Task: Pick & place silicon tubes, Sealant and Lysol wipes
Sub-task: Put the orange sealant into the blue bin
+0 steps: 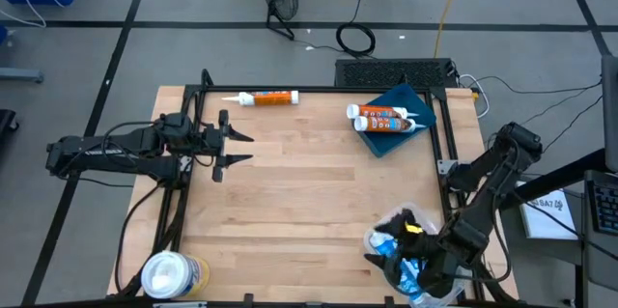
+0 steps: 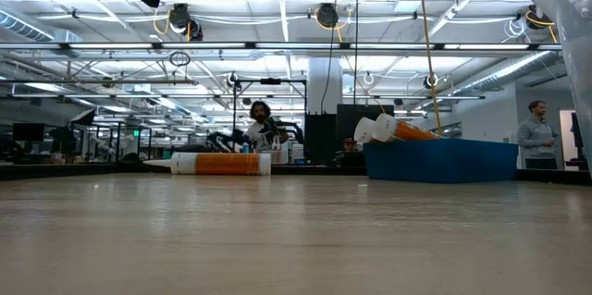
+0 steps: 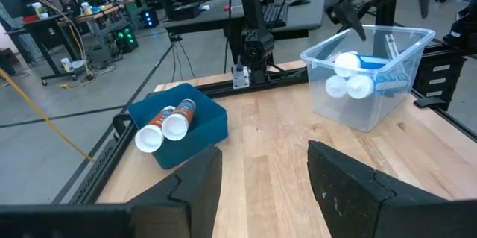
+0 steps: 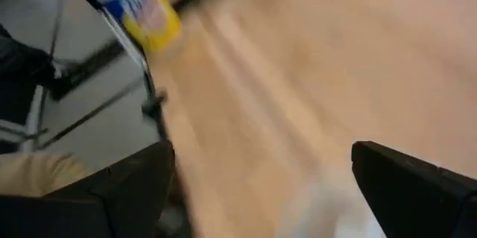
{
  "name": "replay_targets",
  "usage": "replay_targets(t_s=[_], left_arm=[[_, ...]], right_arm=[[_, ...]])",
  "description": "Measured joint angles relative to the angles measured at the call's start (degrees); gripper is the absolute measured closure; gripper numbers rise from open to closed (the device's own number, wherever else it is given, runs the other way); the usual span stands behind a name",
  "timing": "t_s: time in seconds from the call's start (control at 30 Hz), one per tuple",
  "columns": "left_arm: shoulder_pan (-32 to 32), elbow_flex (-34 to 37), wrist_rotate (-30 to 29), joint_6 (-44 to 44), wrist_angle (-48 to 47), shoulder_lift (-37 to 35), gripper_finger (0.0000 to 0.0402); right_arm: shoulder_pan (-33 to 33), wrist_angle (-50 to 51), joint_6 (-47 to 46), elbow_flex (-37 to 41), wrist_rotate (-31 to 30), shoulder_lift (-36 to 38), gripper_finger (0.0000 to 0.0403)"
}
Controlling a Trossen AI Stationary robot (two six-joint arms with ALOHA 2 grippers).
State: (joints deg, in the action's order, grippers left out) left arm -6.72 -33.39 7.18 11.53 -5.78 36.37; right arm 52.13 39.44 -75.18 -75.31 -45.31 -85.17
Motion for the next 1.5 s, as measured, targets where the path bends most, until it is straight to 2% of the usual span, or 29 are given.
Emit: replay_targets(t_s=[0.1, 0.2, 0.3, 0.37, 0.47, 0.63, 0.8, 0.93, 1.23, 1.5], left_arm=[[0.0, 0.0, 0.0, 0.0, 0.0, 0.0, 0.0204], [0.0, 0.0, 0.0, 0.0, 0.0, 0.0, 0.0204], [0.0, 0.0, 0.0, 0.0, 0.0, 0.0, 0.0204], [0.0, 0.0, 0.0, 0.0, 0.0, 0.0, 0.0204], [0.0, 0.0, 0.0, 0.0, 0.0, 0.0, 0.0204], [0.0, 0.0, 0.0, 0.0, 0.0, 0.0, 0.0204], [0.0, 0.0, 0.0, 0.0, 0.0, 0.0, 0.0204], [0.0, 0.0, 0.0, 0.0, 0.0, 0.0, 0.0204], [0.0, 0.0, 0.0, 0.0, 0.0, 0.0, 0.0204], [0.0, 0.0, 0.0, 1.7, 2.2, 0.0, 0.0204]], right_arm=[[-0.4, -10.2, 17.1, 3.6, -10.5, -0.2, 0.0022], [-1.7, -23.2, 32.6, 9.6, -18.2, -0.3, 0.0022], [-4.2, -37.1, 43.4, 15.9, -23.9, -0.3, 0.0022], [-6.5, -45.1, 48.3, 20.2, -24.1, -0.3, 0.0022], [-11.0, -56.4, 53.8, 25.8, -17.2, 0.0, 0.0022], [-20.1, -73.3, 63.2, 31.5, 3.3, 0.3, 0.0022], [-30.9, -78.0, 71.0, 32.4, 22.6, 0.3, 0.0022], [-40.0, -79.6, 73.6, 32.4, 34.6, 0.3, 0.0022], [-54.3, -79.7, 76.1, 32.4, 47.5, 0.3, 0.0022], [-59.0, -78.7, 77.5, 32.4, 50.8, 0.2, 0.0022]])
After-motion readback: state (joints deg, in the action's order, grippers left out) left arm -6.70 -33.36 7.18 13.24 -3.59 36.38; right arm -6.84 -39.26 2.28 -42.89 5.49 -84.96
